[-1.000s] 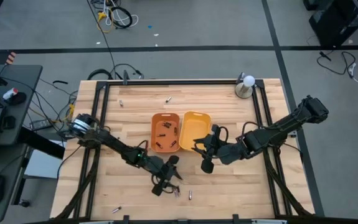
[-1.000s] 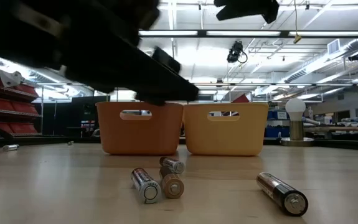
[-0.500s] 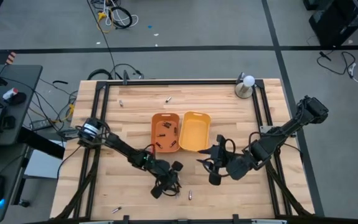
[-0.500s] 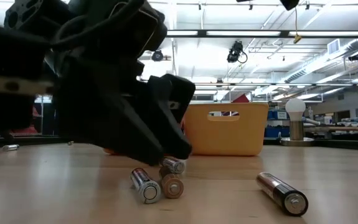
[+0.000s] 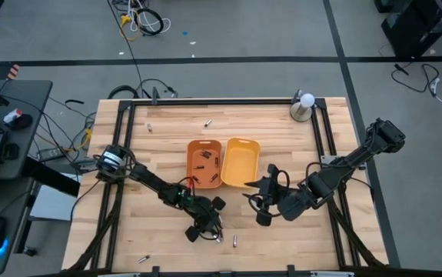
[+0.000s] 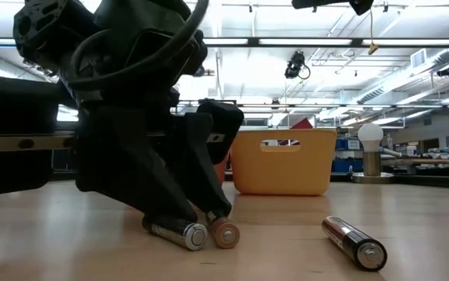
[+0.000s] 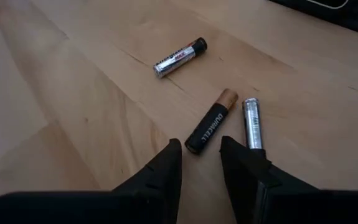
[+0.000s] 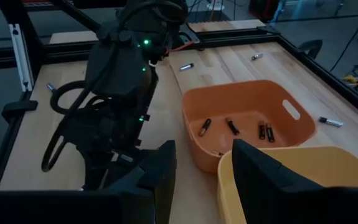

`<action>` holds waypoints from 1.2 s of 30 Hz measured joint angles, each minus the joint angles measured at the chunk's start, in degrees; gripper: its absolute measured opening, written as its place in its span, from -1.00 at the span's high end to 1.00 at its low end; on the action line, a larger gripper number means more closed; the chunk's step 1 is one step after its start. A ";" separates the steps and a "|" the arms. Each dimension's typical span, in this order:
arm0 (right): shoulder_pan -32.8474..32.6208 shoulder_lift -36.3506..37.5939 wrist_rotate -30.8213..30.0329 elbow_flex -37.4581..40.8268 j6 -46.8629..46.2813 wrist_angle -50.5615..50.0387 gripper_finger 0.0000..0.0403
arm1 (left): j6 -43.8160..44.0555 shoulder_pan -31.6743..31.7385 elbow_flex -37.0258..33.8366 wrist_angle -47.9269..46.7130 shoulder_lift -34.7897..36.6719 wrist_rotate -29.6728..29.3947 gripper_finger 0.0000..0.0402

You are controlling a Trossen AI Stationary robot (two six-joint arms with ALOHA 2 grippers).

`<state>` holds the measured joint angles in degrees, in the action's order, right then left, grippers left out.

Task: Sort batteries
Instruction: Put the black battery into the orange bin

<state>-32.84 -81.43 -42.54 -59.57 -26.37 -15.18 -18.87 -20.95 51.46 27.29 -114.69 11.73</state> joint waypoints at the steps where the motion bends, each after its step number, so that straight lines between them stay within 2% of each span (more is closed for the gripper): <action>1: 0.13 0.00 0.00 0.00 0.16 -0.02 0.29 | -0.02 0.00 0.00 0.15 0.00 0.04 0.45; 14: 0.68 0.00 0.09 0.00 0.59 0.02 0.29 | -3.36 0.02 -0.13 3.54 -0.02 -0.28 0.43; 22: 0.72 0.00 0.13 0.00 0.59 0.03 0.29 | -4.81 0.11 -0.02 5.58 -0.07 0.62 0.29; 31: 0.72 0.00 0.15 0.00 0.79 0.06 0.29 | -3.38 0.97 1.75 4.11 -0.09 4.09 0.24; 36: 0.72 0.00 0.38 0.00 0.76 0.20 0.29 | -2.79 1.36 3.58 4.42 -4.24 6.11 0.26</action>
<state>-32.12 -81.43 -42.17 -59.57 -25.61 -14.98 -21.66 -19.59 55.04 31.71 -118.93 17.84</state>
